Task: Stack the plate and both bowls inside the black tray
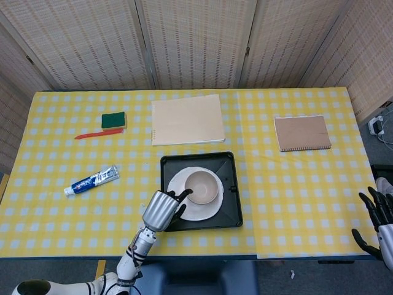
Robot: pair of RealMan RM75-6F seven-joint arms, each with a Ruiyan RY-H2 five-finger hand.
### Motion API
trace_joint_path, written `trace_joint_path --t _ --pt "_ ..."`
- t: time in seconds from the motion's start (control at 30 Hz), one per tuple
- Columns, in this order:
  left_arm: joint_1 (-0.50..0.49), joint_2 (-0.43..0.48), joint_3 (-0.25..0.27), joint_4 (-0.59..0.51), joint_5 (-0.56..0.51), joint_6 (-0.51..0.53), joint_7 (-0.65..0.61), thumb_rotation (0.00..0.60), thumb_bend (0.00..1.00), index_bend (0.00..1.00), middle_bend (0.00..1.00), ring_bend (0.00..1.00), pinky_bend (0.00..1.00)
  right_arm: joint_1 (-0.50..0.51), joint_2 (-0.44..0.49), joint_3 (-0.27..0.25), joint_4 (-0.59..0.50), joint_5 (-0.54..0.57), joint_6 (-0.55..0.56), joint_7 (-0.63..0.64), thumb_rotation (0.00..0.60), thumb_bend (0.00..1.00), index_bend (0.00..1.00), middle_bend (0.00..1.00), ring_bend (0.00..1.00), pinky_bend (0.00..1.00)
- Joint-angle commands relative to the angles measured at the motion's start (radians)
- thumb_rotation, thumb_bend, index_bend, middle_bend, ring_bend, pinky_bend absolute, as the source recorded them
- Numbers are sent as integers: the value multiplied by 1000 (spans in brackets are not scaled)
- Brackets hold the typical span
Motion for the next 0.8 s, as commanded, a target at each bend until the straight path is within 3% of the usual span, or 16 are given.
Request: trace_joint_path --t 0.03,0.1,0.2,0.27,0.47,0.7,0.8 --pt "96 231 83 -212 -4 39 72 600 441 281 424 307 412 2 -3 -1 -4 -10 4 -16 600 366 0 0 0 0" --pt "137 340 119 -289 -12 57 115 600 422 221 267 144 209 6 -7 0 -11 -16 2 -36 600 365 0 0 0 0" --pt "202 496 169 -399 -52 80 144 600 391 127 130 22 47 10 -7 -1 -44 -13 -13 -67 600 366 0 0 0 0" --pt "239 580 195 -436 -55 110 119 600 382 94 76 1 4 7 2 0 -88 15 -37 -125 600 362 0 0 0 0" --pt "396 724 260 -408 -42 280 -47 600 350 85 35 0 0 9 3 20 -209 52 -53 -277 600 348 0 0 0 0" --pt "479 775 250 -346 -7 382 -237 600 318 109 34 0 0 11 -7 25 -242 51 -55 -327 600 348 0 0 0 0" --pt "495 781 243 -341 -13 373 -239 600 306 107 34 0 0 15 -6 22 -243 44 -63 -331 600 348 0 0 0 0"
